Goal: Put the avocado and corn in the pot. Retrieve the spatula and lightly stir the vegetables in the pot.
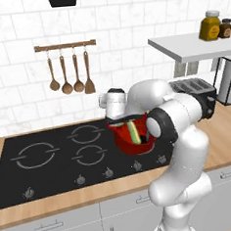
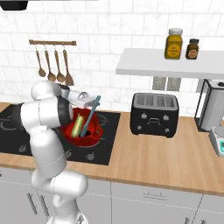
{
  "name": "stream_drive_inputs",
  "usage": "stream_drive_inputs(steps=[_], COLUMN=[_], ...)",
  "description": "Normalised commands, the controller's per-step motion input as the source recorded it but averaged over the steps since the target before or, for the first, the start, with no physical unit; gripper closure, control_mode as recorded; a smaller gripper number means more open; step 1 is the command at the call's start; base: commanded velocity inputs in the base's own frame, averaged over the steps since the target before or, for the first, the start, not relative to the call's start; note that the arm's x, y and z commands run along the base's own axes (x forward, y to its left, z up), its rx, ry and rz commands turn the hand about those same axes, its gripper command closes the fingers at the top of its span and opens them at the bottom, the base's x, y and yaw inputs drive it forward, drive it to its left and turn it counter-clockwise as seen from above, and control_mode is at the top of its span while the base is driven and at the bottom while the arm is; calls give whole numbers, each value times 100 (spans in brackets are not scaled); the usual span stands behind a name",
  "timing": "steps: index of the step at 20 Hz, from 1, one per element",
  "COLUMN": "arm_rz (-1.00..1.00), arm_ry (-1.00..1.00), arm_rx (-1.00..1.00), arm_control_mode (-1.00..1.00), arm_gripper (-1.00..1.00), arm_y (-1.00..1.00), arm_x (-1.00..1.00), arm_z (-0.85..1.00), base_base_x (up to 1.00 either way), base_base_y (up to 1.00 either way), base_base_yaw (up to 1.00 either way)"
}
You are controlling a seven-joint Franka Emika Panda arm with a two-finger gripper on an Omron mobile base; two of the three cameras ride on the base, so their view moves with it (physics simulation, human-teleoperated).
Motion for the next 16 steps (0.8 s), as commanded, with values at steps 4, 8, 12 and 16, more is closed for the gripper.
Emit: stream_drive_inputs(steps=[4, 8, 12, 16], arm_rz=[-48, -29, -9, -10], arm_ry=[0, 6, 27, 26], arm_rx=[0, -7, -28, -35], arm_control_mode=[-100, -100, -100, -100], arm_gripper=[100, 100, 100, 100], arm_y=[18, 13, 1, 0], arm_x=[91, 35, 1, -3], arm_z=[0, 0, 0, 0], base_base_x=[0, 0, 0, 0], base_base_y=[0, 0, 0, 0], base_base_yaw=[0, 0, 0, 0])
